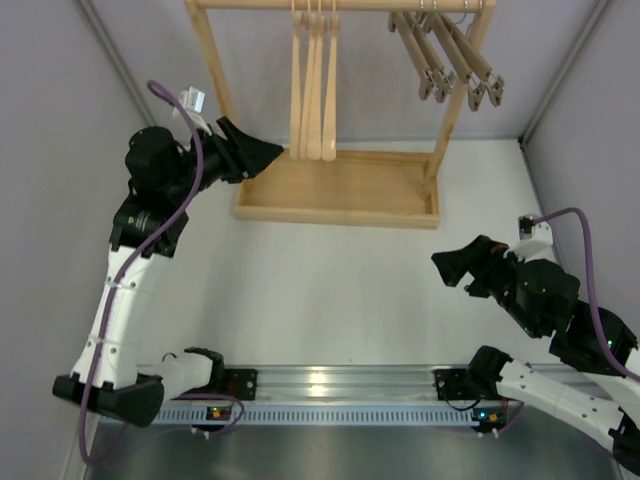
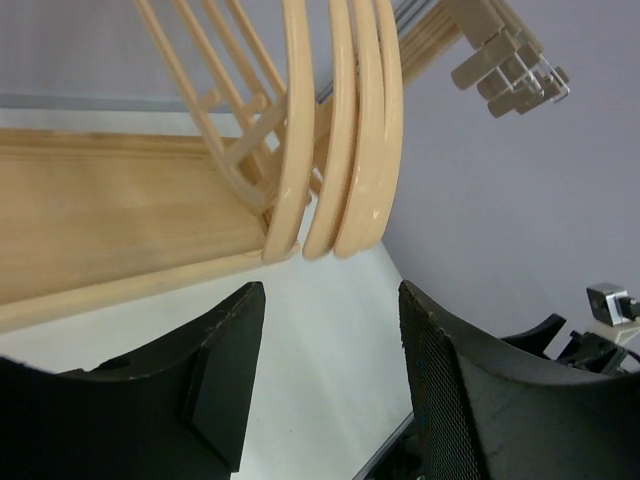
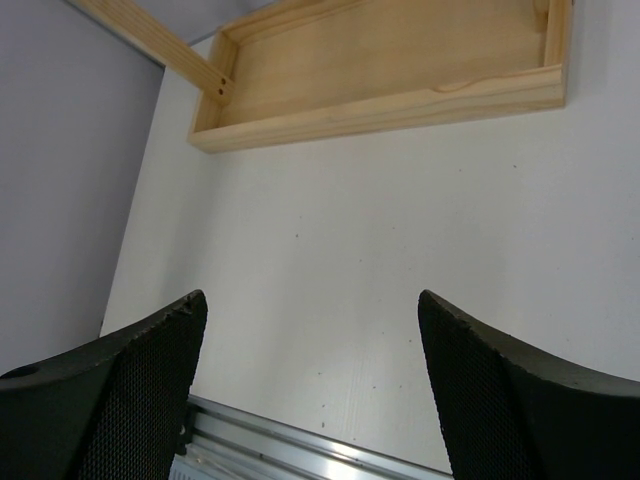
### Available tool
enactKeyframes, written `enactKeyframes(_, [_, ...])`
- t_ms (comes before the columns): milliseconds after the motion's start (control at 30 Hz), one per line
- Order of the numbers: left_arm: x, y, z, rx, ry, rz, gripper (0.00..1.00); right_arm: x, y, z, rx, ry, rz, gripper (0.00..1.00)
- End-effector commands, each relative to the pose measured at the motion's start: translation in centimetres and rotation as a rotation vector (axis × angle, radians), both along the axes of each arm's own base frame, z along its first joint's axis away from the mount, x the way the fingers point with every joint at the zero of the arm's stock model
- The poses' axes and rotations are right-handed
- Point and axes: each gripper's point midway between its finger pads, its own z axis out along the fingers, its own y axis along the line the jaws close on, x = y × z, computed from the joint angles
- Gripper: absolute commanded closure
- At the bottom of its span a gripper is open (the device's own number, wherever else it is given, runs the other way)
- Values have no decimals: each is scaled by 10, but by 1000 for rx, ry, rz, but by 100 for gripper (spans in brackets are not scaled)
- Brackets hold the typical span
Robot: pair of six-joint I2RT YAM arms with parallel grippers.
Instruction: Organize the hangers
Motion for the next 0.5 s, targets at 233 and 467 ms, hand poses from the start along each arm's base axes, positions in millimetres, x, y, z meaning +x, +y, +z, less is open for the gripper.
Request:
enactKeyframes(233, [-85, 47, -64, 146, 5, 127, 38, 6, 3, -10, -51, -6, -2, 16])
enactKeyframes(467, [-108, 61, -144, 230, 121, 149, 37, 11, 6, -24, -69, -7, -9, 15])
